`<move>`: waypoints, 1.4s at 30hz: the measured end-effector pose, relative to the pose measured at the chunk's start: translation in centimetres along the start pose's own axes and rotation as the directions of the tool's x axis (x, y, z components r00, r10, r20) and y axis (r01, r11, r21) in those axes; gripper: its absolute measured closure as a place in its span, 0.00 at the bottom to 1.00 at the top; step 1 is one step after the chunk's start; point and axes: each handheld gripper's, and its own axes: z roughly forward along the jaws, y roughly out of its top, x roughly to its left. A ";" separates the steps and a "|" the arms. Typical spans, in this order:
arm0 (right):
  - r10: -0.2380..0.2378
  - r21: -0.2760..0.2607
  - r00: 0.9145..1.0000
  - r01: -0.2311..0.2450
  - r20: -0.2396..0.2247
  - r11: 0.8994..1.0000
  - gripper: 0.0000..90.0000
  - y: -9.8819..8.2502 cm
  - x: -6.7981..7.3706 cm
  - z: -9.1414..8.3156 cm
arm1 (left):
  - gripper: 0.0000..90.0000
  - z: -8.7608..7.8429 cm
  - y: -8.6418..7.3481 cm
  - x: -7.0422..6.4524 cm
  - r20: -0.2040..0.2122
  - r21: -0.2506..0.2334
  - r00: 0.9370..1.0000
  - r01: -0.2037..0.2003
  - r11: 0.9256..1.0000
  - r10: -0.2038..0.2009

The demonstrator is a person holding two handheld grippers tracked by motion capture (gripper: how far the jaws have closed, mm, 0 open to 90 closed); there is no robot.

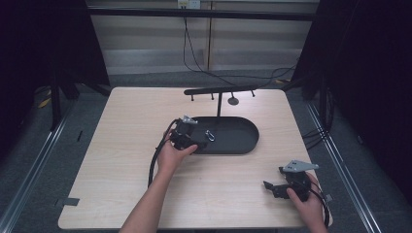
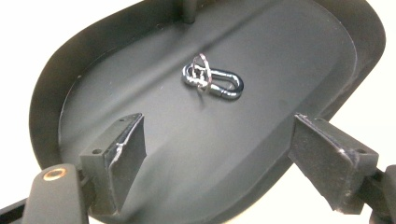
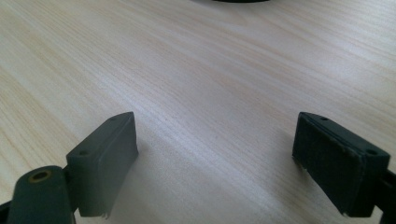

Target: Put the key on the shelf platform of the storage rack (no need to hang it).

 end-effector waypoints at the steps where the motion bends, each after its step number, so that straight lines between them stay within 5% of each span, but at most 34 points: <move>1: 0.000 0.000 1.000 0.000 0.000 1.000 0.15 0.0 0.0 0.0 | 0.21 -0.2 -0.1 0.1 0.000 0.004 1.000 -0.005 1.000 0.005; 42: 0.000 0.000 1.000 0.000 -0.001 1.000 0.15 0.0 0.0 0.0 | 0.21 -5.3 -4.6 2.8 -0.021 0.002 1.000 0.021 1.000 -0.021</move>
